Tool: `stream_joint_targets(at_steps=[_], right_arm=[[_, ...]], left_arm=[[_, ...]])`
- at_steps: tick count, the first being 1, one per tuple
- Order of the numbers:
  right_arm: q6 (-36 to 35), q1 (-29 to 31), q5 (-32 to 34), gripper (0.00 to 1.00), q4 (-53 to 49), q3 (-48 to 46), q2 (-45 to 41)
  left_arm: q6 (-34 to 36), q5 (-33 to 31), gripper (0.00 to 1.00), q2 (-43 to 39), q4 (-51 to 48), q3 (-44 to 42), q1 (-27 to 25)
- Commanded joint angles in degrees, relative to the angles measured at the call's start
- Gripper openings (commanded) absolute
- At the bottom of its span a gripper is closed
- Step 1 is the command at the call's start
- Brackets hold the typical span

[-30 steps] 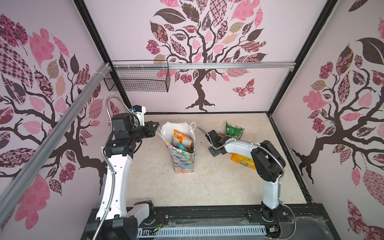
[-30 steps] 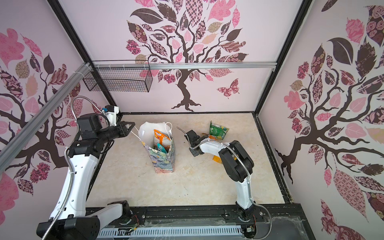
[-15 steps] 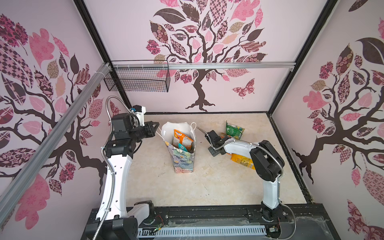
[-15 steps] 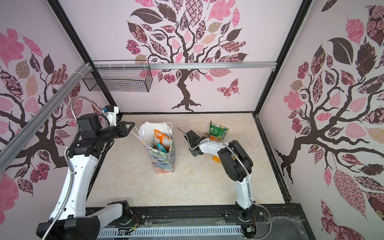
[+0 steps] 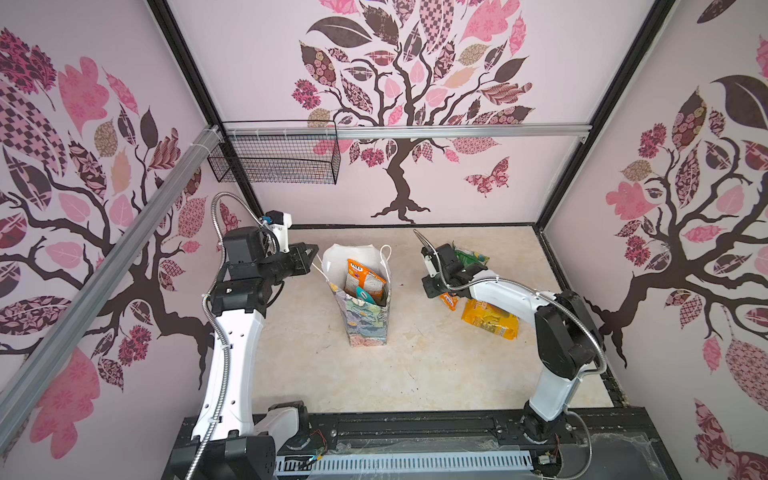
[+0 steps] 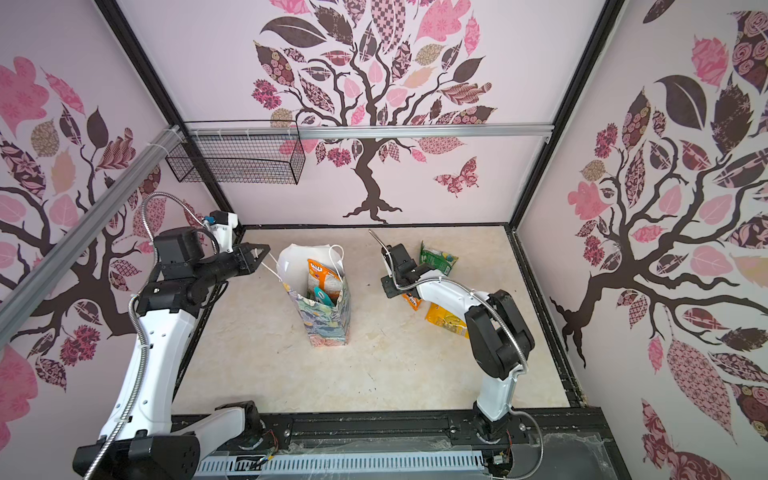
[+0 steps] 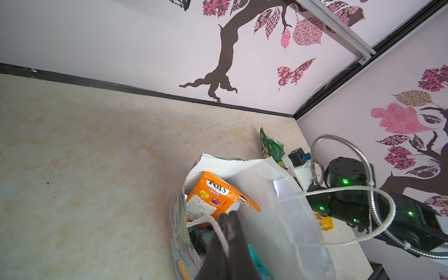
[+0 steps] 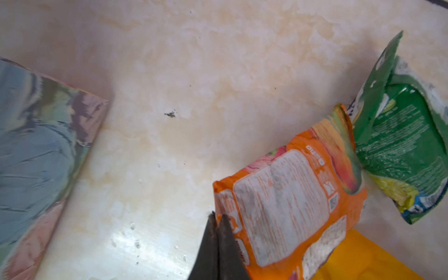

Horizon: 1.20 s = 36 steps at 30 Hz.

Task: Place the snacks into the paper bag
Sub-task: 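Lower the right gripper and close on the orange packet's edge, then lift the orange packet with the right gripper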

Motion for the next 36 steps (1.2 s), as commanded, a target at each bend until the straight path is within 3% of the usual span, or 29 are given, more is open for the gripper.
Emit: stream_joint_targets(at_steps=[1, 17, 36], right_arm=[[2.56, -1.84, -6.61, 0.00, 2.11, -0.74, -4.61], [11.64, -7.08, -21.78, 0.00, 19.07, -10.67, -19.79], [13.89, -7.24, -28.67, 0.00, 23.40, -7.25, -25.13]], left_arm=[[0.67, 0.35, 0.00, -1.61, 3.31, -0.80, 0.42], [0.47, 1.04, 0.00, -1.51, 3.68, -1.09, 0.37], [-0.26, 3.13, 0.00, -1.39, 4.80, -1.36, 0.41]])
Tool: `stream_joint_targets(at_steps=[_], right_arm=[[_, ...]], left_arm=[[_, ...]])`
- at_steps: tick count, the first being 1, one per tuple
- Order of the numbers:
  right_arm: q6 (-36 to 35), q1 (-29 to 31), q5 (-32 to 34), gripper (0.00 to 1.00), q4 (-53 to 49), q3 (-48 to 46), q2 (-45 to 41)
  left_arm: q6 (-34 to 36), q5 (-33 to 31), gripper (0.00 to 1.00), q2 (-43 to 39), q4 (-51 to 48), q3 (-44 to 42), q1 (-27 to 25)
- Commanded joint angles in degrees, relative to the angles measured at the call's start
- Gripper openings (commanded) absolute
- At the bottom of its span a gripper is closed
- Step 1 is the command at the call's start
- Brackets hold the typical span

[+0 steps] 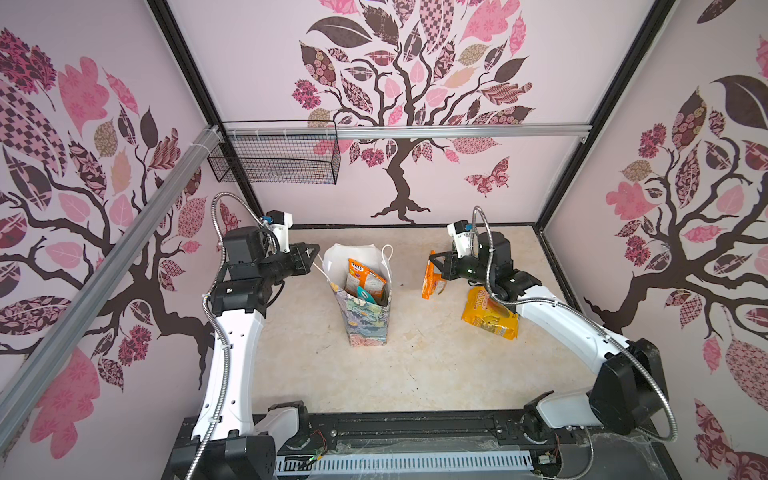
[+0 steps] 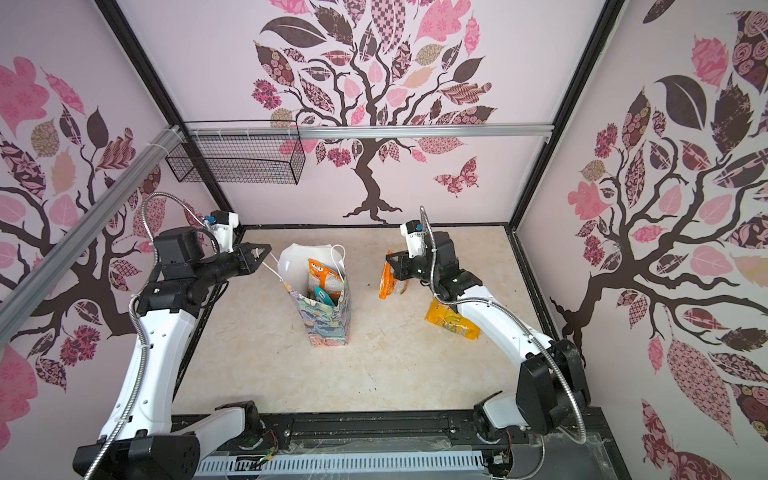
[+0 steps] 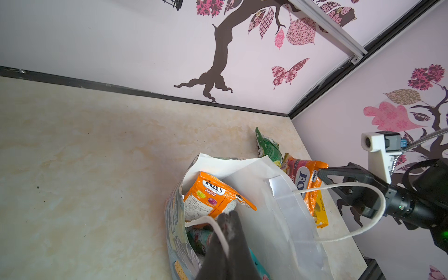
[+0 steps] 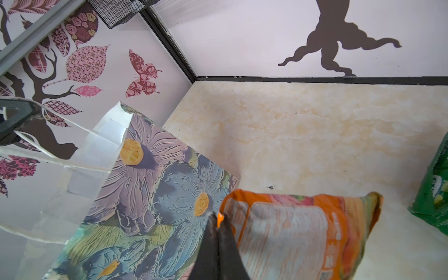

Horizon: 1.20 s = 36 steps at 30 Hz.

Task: Place the snacks into the paper bag
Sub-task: 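Lift the orange packet with the right gripper, then carry the orange packet over the bag opening with the right gripper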

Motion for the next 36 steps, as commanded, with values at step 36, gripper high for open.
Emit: stream_joint_targets(at_steps=[36], right_arm=[[7.63, 3.45, -15.53, 0.00, -4.06, 36.28, 0.38]], left_arm=[[-0.78, 3.04, 0.00, -1.43, 4.61, -1.25, 0.34]])
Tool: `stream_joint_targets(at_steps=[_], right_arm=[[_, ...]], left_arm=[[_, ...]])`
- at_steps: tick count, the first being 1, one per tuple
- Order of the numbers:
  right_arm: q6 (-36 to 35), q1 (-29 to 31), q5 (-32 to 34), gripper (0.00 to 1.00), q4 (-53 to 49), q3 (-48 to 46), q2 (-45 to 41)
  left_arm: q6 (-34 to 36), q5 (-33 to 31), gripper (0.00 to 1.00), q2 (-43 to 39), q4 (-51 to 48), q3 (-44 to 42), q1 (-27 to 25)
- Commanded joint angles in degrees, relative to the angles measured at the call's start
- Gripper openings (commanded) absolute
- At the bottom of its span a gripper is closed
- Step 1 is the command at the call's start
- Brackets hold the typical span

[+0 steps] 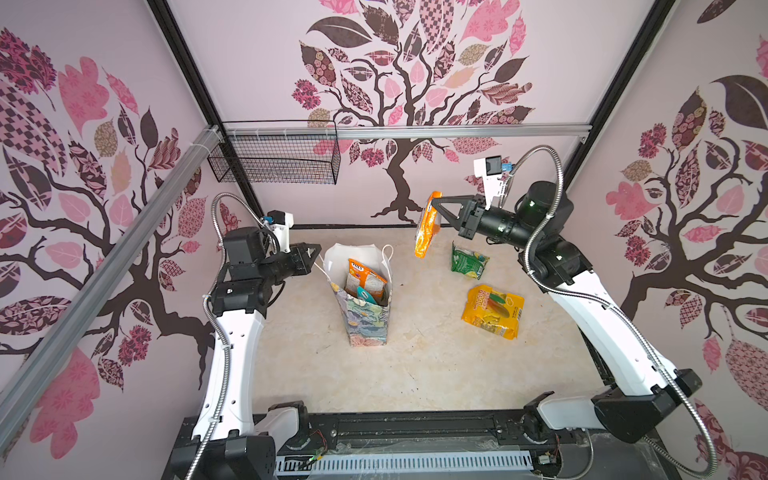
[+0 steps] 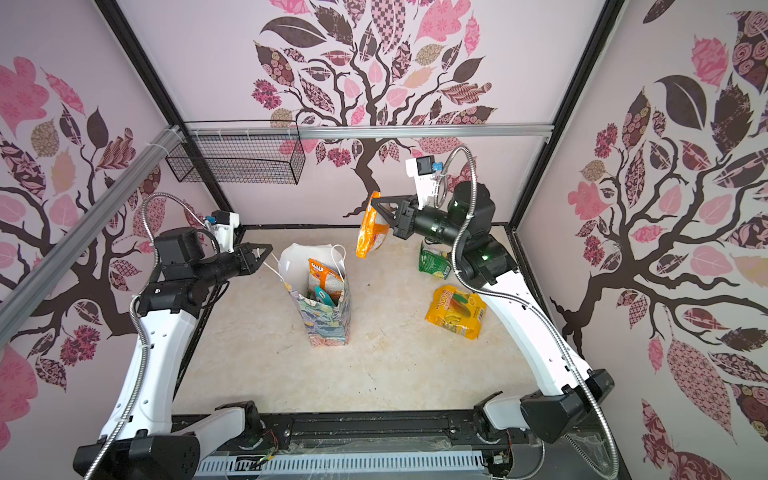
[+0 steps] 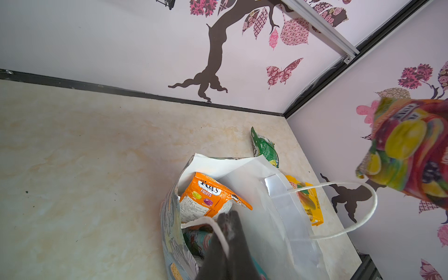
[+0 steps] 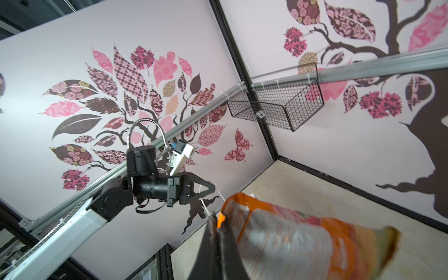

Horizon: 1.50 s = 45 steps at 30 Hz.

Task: Place the snacks into the paper bag
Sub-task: 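Carry the orange packet over the bag opening with the right gripper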

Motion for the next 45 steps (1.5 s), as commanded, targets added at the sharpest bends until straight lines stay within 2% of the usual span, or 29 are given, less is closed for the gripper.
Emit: stream_joint_targets(at_steps=[1, 5, 10, 20, 23, 33, 39, 45], right_arm=[[0.28, 1.87, -1.83, 0.00, 0.65, 5.50, 2.37], [-0.30, 4.91, -0.87, 0.00, -0.81, 10.41, 4.78], [1.22, 6.83, -2.64, 0.00, -1.54, 16.24, 8.14], [-0.49, 13.43, -3.83, 0.00, -7.83, 26.11, 15.94], [-1.20, 15.25, -3.36, 0.00, -9.45, 26.47, 16.96], [-4.79, 19.60, 5.39, 0.00, -12.53, 21.98, 16.66], [-4.59, 20.06, 5.92, 0.00, -13.14, 20.41, 17.52], [-6.64, 20.07, 9.22, 0.00, -20.19, 21.97, 19.45]], left_arm=[[-0.40, 1.46, 0.00, -1.34, 3.80, -0.85, 0.37], [-0.46, 1.37, 0.00, -1.41, 3.98, -0.94, 0.38], [-0.24, 1.46, 0.00, -1.49, 3.66, -0.72, 0.38], [-0.28, 1.30, 0.00, -1.56, 3.80, -0.90, 0.37], [-0.34, 0.95, 0.00, -1.84, 4.17, -1.08, 0.35], [-0.50, 0.95, 0.00, -1.83, 4.56, -1.34, 0.38], [-0.15, 1.21, 0.00, -1.63, 3.83, -0.93, 0.33], [-0.16, 1.36, 0.00, -1.57, 4.06, -1.13, 0.35]])
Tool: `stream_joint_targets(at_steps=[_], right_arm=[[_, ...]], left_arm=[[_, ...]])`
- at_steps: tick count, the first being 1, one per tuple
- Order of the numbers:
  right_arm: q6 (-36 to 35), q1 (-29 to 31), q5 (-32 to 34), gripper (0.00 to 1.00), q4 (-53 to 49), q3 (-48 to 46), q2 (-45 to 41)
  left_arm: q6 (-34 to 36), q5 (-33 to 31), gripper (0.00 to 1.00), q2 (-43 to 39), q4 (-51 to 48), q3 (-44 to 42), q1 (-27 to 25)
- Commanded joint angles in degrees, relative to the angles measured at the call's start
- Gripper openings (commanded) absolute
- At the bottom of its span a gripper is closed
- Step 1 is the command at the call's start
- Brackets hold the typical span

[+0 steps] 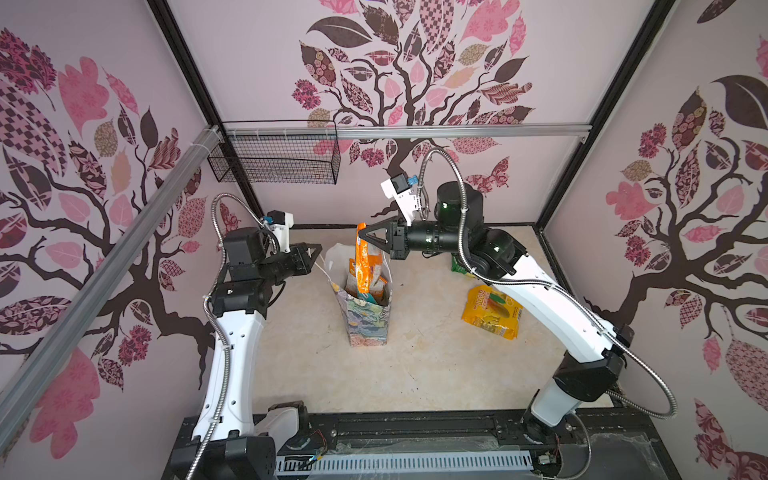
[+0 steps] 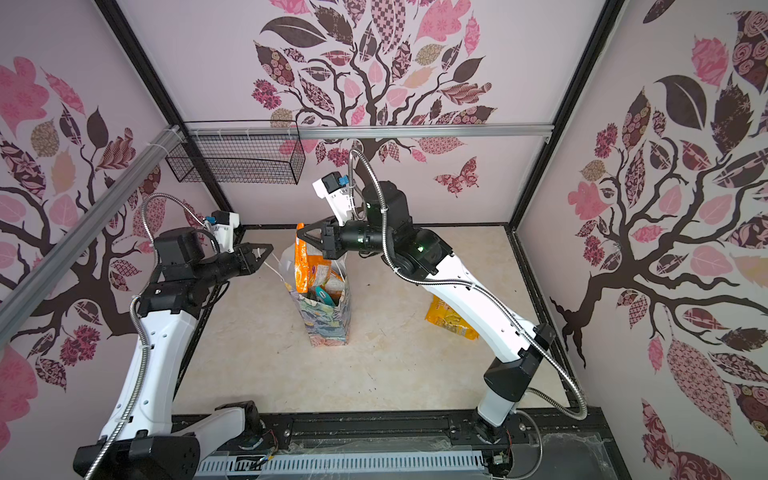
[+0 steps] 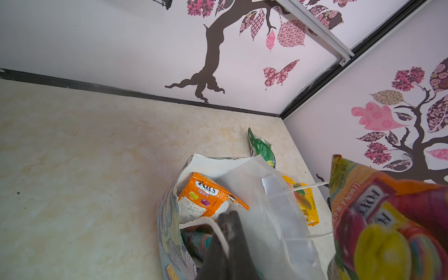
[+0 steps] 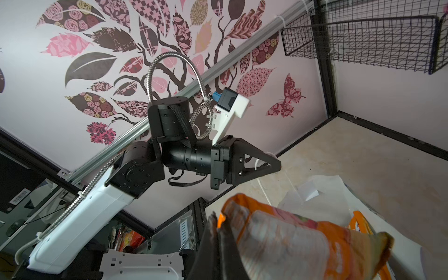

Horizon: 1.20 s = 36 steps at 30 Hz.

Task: Place the snacks into the paper bag
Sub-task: 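Carry the orange packet over the bag opening with the right gripper, then lower the orange packet into the bag and open the right gripper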

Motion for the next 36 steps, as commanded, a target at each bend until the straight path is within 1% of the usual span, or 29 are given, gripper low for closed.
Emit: stream_joint_targets(at_steps=[1, 15, 22, 30, 36], right_arm=[[-2.38, 0.09, 2.21, 0.00, -3.02, 2.03, 2.01], [-4.43, 0.14, 4.34, 0.00, -7.15, -1.71, 1.14], [-4.52, -0.03, 8.02, 0.00, -10.97, -1.35, 1.16], [-5.27, 0.01, 9.74, 0.00, -16.10, 1.80, 3.42], [-6.17, 0.01, 14.08, 0.00, -17.54, 2.27, 3.80]], left_arm=[[0.82, 0.69, 0.00, -1.27, 3.09, -0.61, 0.37], [1.18, 0.12, 0.00, -1.55, 3.03, -0.72, 0.37], [1.18, 0.08, 0.00, -1.36, 2.71, -0.53, 0.38], [1.10, 0.08, 0.00, -1.38, 2.87, -0.59, 0.37], [1.27, -0.31, 0.00, -1.95, 3.04, -0.74, 0.37]])
